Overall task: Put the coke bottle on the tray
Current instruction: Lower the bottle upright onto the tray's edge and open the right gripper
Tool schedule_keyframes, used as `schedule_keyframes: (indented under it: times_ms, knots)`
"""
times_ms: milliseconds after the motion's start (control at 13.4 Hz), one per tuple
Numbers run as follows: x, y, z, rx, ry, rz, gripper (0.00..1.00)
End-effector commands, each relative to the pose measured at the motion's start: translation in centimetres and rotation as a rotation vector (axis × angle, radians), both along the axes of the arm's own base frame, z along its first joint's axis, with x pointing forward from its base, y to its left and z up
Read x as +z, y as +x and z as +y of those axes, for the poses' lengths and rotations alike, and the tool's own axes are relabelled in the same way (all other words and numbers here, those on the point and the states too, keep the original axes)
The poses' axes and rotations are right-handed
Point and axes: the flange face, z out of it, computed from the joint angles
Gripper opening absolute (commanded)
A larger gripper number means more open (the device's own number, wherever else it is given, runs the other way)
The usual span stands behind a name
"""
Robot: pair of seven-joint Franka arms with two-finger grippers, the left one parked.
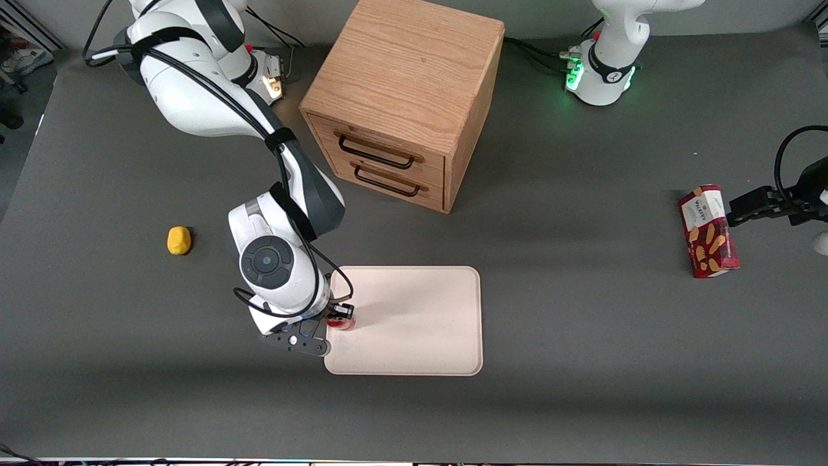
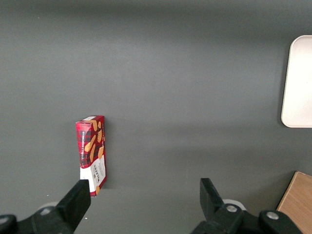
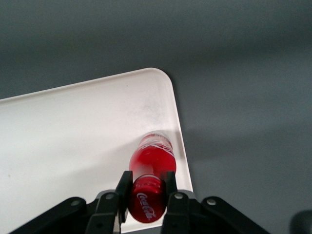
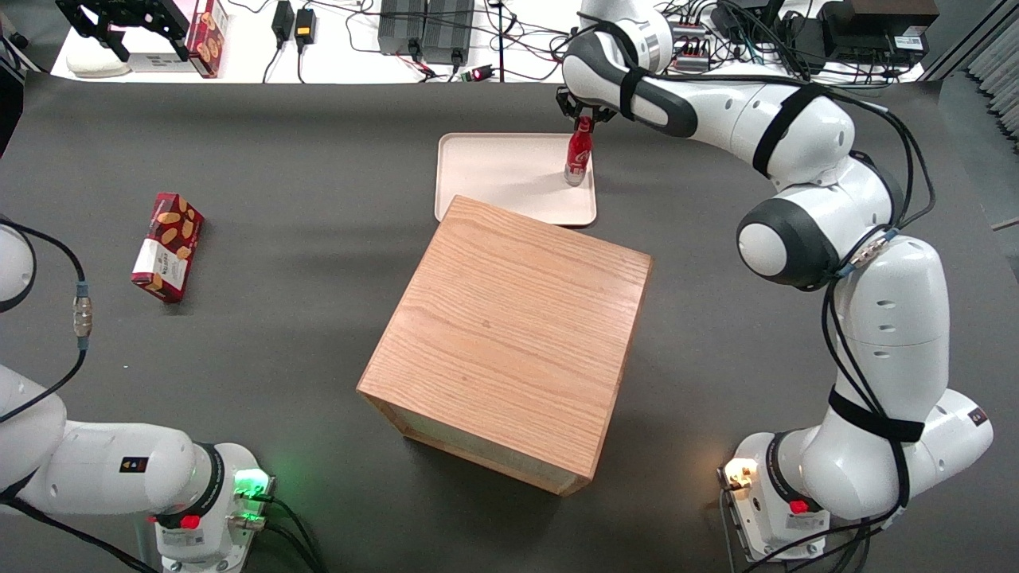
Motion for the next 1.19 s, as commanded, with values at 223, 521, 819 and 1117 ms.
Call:
schedule_keyframes:
  times_ms: [223, 521, 819, 1117]
  knots:
    - [0.1, 0.1, -0.1, 0.004, -0.016, -0.014, 0.05]
    - [0.1, 0.1, -0.1, 0.002, -0.016, -0.014, 1.00]
    - [1.5, 0.1, -0.2, 0.003, -0.013, -0.024, 1.00]
    - [6.9, -1.3, -0.8, -0.002, -0.036, 0.000, 1.00]
